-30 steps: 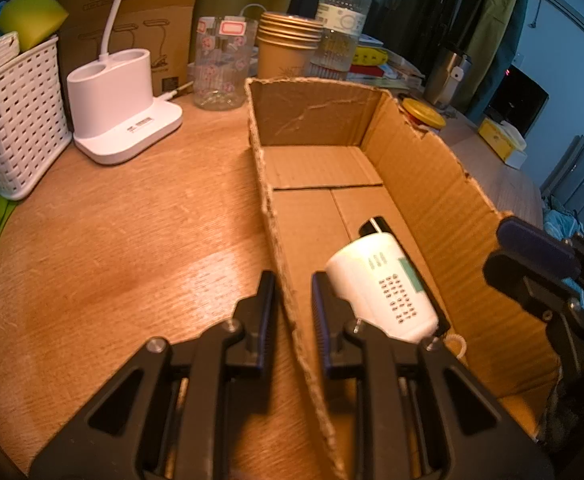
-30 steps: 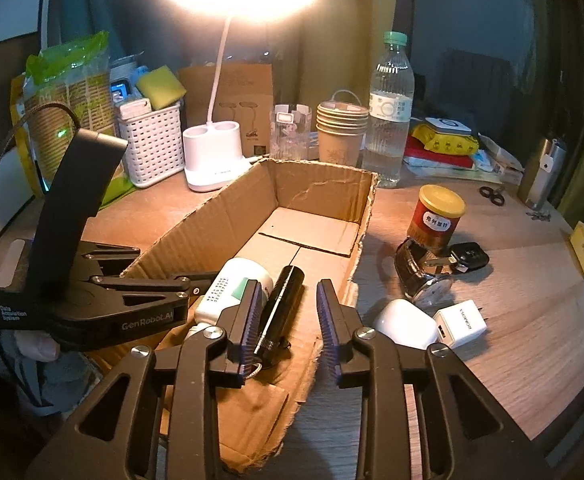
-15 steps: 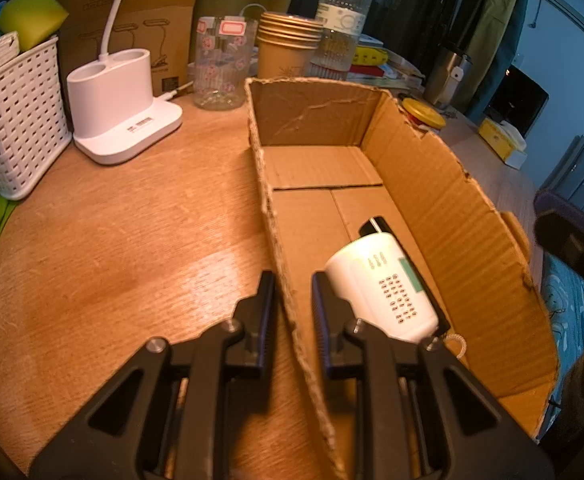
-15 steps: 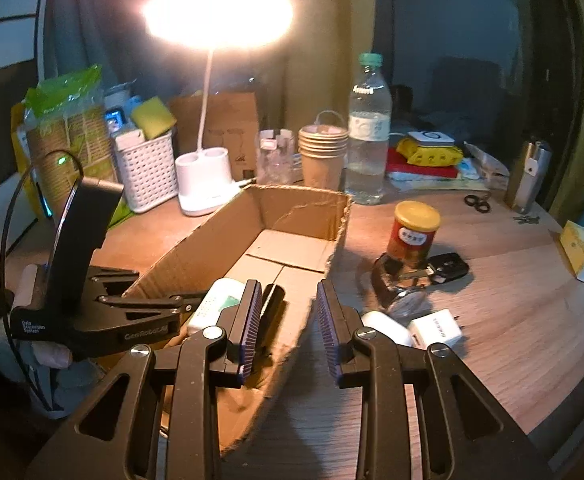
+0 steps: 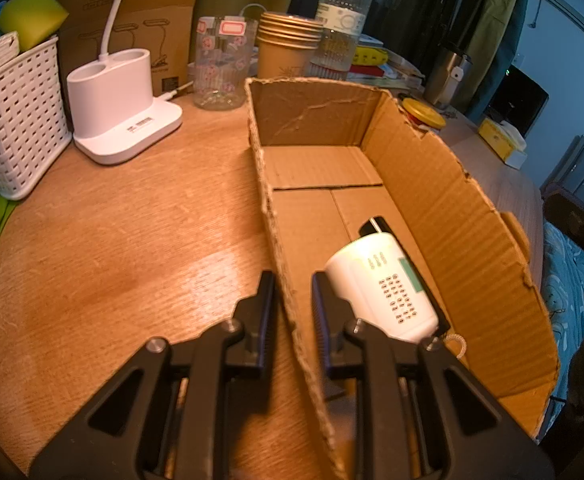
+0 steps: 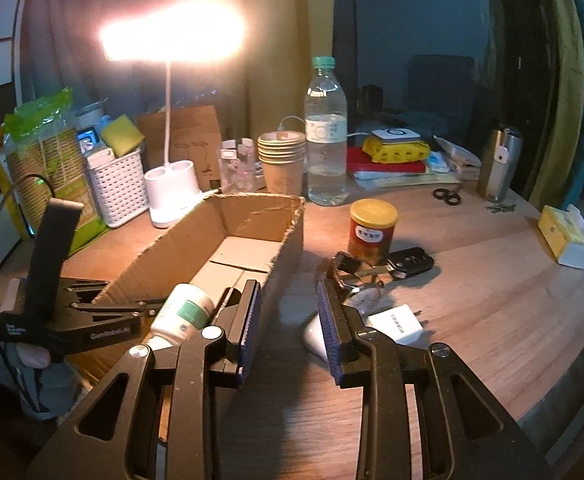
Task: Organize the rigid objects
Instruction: 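Open the right gripper to release the flashlight in the box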
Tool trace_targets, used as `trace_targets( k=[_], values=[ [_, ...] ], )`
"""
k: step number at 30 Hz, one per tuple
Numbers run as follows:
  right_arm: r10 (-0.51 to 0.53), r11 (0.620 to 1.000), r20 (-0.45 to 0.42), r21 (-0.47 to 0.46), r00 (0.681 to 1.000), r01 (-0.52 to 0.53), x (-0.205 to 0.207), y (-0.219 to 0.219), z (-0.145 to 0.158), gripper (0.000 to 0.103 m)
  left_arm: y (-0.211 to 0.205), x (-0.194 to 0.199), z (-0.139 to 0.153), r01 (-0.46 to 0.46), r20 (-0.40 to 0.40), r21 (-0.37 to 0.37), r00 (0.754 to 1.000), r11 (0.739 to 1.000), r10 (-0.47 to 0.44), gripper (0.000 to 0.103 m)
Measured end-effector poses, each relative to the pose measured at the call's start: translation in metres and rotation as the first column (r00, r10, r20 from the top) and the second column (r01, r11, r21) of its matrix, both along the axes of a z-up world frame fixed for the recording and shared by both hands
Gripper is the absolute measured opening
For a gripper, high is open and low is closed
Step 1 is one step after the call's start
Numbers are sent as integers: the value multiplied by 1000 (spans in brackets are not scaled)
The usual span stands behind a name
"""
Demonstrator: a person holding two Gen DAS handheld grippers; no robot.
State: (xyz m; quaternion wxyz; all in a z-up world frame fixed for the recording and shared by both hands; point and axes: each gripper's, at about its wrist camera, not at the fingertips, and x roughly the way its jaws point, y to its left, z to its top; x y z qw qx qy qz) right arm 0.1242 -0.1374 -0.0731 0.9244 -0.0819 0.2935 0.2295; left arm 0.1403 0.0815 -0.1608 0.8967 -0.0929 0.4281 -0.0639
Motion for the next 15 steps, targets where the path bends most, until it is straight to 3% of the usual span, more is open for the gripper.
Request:
trace_targets(
  k=[15],
  values=[
    [-71,997,-37,-35,997,70,17,-11,-22,39,0,0,0,0,0,0,1000,1000,0,20]
  ],
)
